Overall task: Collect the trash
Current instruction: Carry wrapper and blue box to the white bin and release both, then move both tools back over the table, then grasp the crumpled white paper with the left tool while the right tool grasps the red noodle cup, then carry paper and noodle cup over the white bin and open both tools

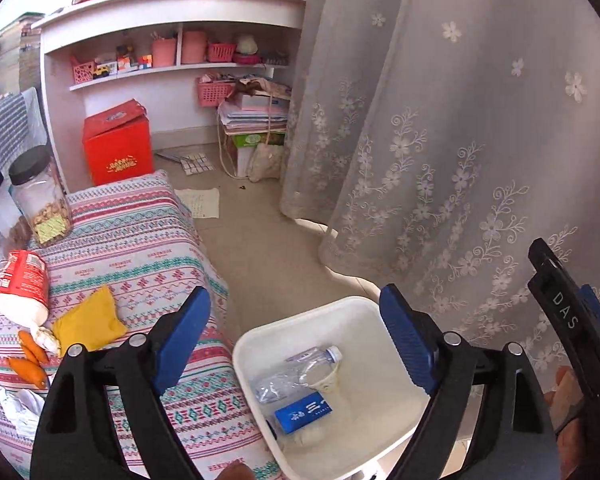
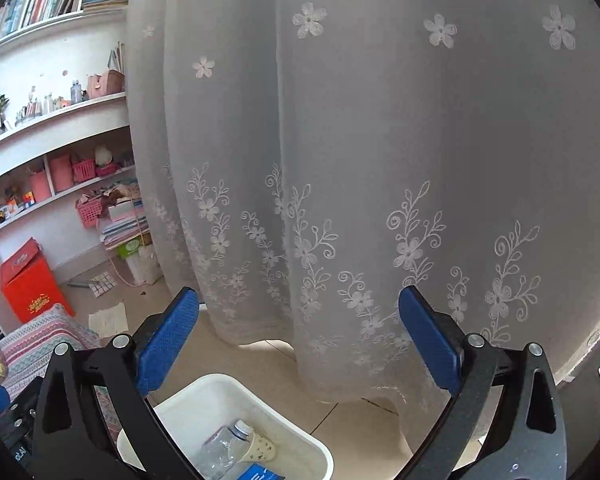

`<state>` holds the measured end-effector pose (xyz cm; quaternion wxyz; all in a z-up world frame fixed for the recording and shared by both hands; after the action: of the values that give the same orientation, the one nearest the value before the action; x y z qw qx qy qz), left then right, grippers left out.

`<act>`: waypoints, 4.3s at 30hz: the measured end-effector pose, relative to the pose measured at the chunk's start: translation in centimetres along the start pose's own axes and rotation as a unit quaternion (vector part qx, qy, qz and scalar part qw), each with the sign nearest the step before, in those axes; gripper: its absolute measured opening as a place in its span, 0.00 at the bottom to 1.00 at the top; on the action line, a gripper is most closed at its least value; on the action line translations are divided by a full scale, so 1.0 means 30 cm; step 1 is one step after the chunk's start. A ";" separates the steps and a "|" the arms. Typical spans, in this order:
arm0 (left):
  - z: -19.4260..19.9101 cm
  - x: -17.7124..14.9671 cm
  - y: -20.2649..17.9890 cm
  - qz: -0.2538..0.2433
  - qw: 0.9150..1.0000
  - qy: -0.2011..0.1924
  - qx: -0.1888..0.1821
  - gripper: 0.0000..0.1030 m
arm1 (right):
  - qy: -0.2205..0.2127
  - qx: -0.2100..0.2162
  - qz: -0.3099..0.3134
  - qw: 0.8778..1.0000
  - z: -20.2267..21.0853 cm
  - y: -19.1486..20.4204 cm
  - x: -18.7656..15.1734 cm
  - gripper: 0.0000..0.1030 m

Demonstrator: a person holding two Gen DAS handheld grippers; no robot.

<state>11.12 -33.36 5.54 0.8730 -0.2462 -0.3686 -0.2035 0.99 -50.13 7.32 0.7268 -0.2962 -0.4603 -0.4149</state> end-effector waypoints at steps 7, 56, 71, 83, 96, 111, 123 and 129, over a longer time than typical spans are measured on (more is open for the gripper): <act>0.085 -0.002 0.129 0.003 0.997 -0.020 0.073 0.88 | -0.023 0.036 0.051 0.998 0.090 0.128 -0.031 0.93; 0.695 -0.303 1.140 0.185 0.957 -0.064 0.212 0.54 | 0.135 0.350 0.279 0.884 0.487 1.068 -0.443 0.93; 0.796 -0.318 1.396 0.262 0.942 -0.108 0.179 0.55 | 0.424 0.466 0.246 0.737 0.342 1.575 -0.611 0.93; 0.798 -0.328 1.499 0.318 0.926 -0.115 0.169 0.55 | 0.429 0.486 0.263 0.715 0.406 1.713 -0.729 0.83; 0.801 -0.320 1.483 0.314 0.924 -0.121 0.179 0.55 | 0.253 0.497 0.257 0.789 0.681 1.594 -0.541 0.83; 0.798 -0.261 1.319 0.251 0.935 -0.144 0.204 0.55 | 0.039 0.441 0.219 0.870 0.739 1.162 -0.206 0.83; 0.759 -0.221 1.108 0.203 0.949 -0.141 0.198 0.55 | -0.006 0.361 0.156 0.919 0.538 0.722 -0.037 0.84; 0.725 -0.163 0.939 0.161 0.961 -0.143 0.175 0.55 | -0.016 0.264 0.138 0.954 0.362 0.496 -0.034 0.84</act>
<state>11.26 2.52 7.21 0.8620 -0.1725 -0.4746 0.0443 9.19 -33.82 10.03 0.8219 -0.1606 -0.5195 -0.1697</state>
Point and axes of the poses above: each gripper's, at about its wrist camera, not at the fingertips, and z roughly against the way its jaws point, y to its left, x to its top, the point moved 1 cm from there along -z, roughly the way its jaws point, and after that the axes turned 11 degrees about -x, right-handed, at the moved point
